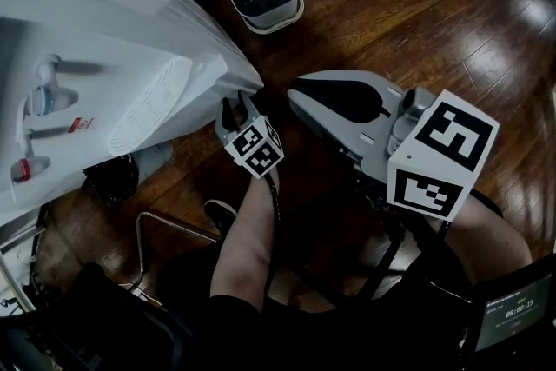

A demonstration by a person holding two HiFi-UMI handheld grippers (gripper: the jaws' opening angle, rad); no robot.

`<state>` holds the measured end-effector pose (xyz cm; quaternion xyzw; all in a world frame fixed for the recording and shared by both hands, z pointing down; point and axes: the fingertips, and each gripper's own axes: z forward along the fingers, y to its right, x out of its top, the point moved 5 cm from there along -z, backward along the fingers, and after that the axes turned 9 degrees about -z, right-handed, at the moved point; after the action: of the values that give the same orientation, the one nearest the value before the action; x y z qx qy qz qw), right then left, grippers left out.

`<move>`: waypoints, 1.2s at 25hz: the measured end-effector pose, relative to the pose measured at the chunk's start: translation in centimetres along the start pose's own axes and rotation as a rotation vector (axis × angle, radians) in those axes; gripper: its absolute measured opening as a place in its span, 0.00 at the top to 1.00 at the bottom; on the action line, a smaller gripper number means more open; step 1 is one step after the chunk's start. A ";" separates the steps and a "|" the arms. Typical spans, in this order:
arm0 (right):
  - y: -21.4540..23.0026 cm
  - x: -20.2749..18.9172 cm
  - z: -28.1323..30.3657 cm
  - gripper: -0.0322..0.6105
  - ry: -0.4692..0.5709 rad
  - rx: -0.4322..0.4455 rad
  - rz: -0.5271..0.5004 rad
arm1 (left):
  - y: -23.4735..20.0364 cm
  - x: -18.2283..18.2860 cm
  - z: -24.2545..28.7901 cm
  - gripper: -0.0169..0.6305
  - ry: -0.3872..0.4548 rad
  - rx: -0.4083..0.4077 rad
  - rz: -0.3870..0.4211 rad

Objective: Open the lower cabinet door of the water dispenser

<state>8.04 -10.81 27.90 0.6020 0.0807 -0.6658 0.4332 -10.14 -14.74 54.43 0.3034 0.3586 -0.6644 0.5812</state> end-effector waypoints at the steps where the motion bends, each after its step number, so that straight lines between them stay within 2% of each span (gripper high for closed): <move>1: 0.0 -0.1 0.0 0.93 -0.006 -0.002 0.002 | 0.1 -0.6 0.0 0.72 -0.020 -0.015 0.019; 4: 0.1 -0.2 0.0 0.93 -0.011 -0.006 0.003 | 0.8 -3.3 -0.3 0.67 -0.132 -0.044 -0.052; 7: 0.3 0.2 -0.5 0.93 0.004 -0.003 0.018 | 2.1 -6.3 -0.2 0.67 -0.192 -0.068 -0.074; 10: 0.5 0.5 -1.2 0.93 0.017 0.007 0.026 | 3.0 -7.8 1.5 0.67 -0.231 -0.088 -0.135; 13: 0.6 0.6 -1.7 0.93 0.021 0.017 0.015 | 3.9 -6.8 3.3 0.67 -0.193 -0.132 -0.113; 15: 0.6 0.6 -1.8 0.93 0.012 0.024 0.008 | 3.9 -5.1 4.0 0.66 -0.145 -0.120 -0.109; 18: 0.3 0.3 -1.5 0.93 -0.008 0.027 0.009 | 3.5 -3.0 5.1 0.66 -0.121 -0.110 -0.138; 21: -0.1 0.1 -1.2 0.93 -0.021 0.031 0.006 | 3.2 -1.4 5.8 0.77 -0.123 -0.106 -0.136; 23: -0.3 0.0 -1.1 0.93 -0.027 0.028 0.005 | 3.4 -1.5 5.7 0.73 -0.133 -0.118 -0.132; 27: -0.5 -0.2 -0.7 0.93 -0.025 0.043 -0.003 | 3.3 -1.1 5.7 0.72 -0.125 -0.131 -0.103; 30: -0.4 -0.4 -0.3 0.93 -0.032 0.026 -0.015 | 3.0 -0.6 4.0 0.71 -0.123 -0.141 -0.132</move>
<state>7.91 -10.19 28.06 0.5962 0.0695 -0.6796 0.4217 -7.02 -17.94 56.77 0.1962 0.3872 -0.6918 0.5771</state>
